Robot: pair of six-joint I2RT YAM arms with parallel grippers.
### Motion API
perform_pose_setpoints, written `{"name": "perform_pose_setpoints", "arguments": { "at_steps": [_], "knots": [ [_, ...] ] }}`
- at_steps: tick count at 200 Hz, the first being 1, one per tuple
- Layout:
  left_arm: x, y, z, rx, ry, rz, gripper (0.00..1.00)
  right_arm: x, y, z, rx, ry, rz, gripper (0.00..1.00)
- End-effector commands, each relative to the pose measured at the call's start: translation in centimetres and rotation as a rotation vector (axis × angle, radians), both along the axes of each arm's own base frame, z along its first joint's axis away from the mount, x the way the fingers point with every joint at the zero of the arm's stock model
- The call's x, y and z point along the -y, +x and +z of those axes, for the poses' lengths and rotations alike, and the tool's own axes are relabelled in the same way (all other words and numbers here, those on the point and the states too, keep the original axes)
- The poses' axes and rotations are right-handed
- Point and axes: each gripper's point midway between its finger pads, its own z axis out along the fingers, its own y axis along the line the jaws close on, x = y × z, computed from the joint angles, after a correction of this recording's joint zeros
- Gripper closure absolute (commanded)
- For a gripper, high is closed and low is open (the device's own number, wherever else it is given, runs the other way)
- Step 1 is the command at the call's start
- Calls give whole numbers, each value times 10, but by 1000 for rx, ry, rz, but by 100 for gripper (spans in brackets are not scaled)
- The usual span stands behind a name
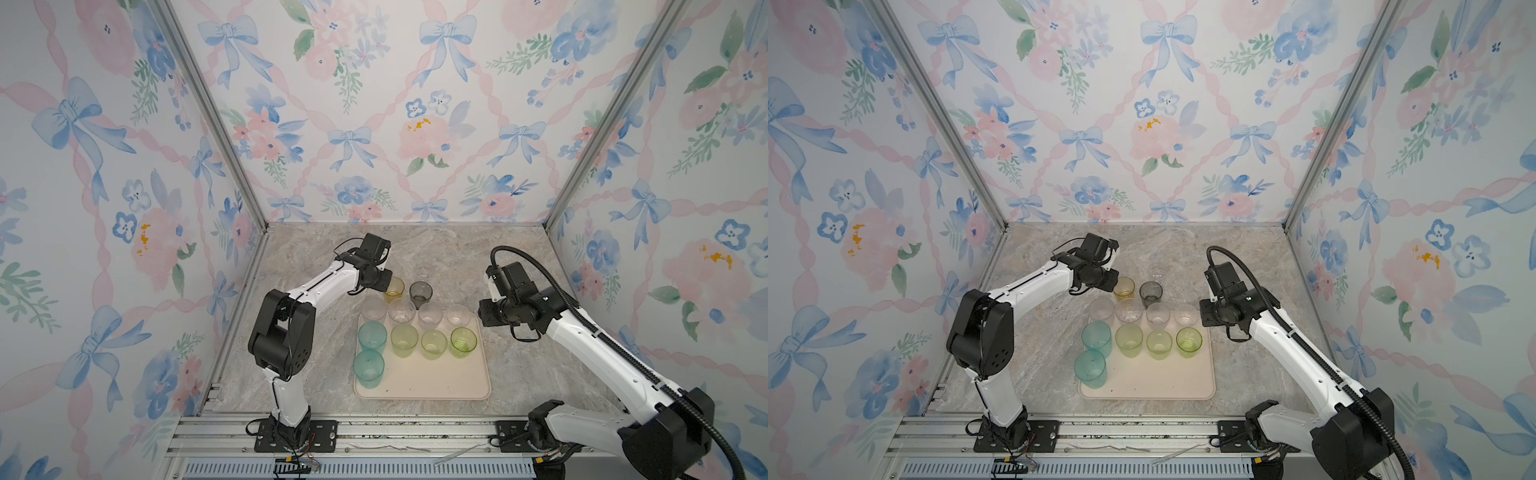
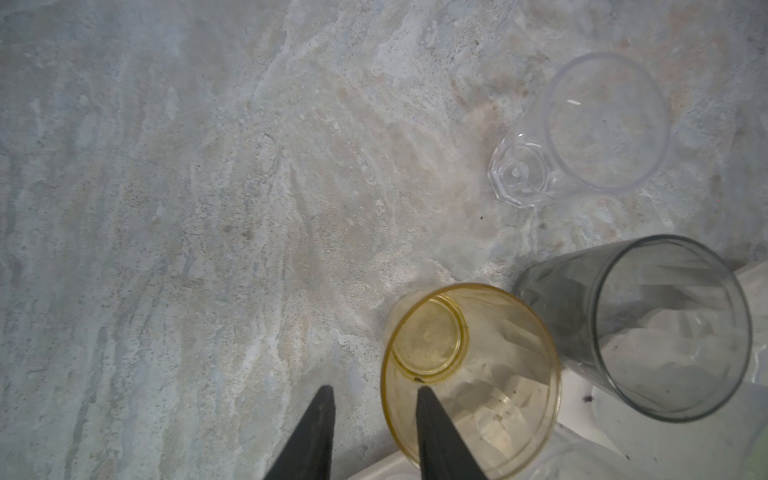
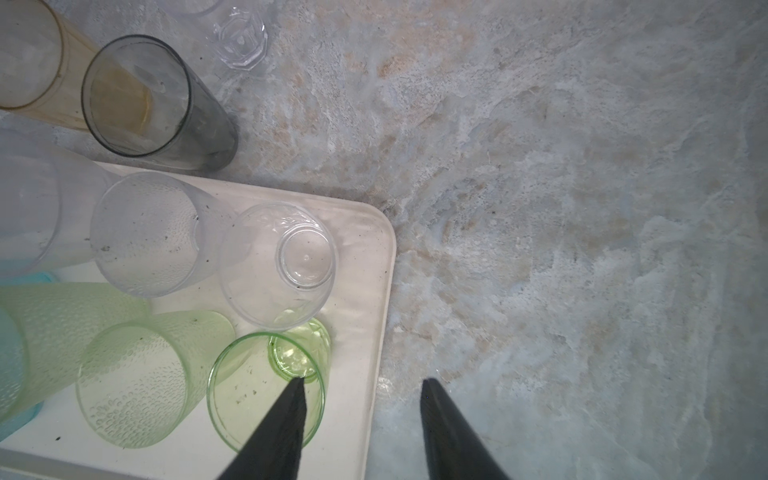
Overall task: Place the glasses into the tray
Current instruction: 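Move the left gripper over the amber cup while the right gripper rises, then lower the left gripper and close it on the amber cup rim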
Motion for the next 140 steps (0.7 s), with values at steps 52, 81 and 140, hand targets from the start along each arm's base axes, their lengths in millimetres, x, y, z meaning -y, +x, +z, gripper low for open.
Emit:
{"name": "perform_pose_setpoints", "arguments": {
  "at_steps": [52,81,140],
  "knots": [
    [7,4,-12,-37,16,-31,77,3,3,-2,-2,3,-3,51],
    [6,5,-14,-37,22,-27,76,6,1,-3,-3,1,-8,51],
    [9,4,-22,-59,21,-41,79,8,1,-6,-8,4,-12,51]
  ]
}}
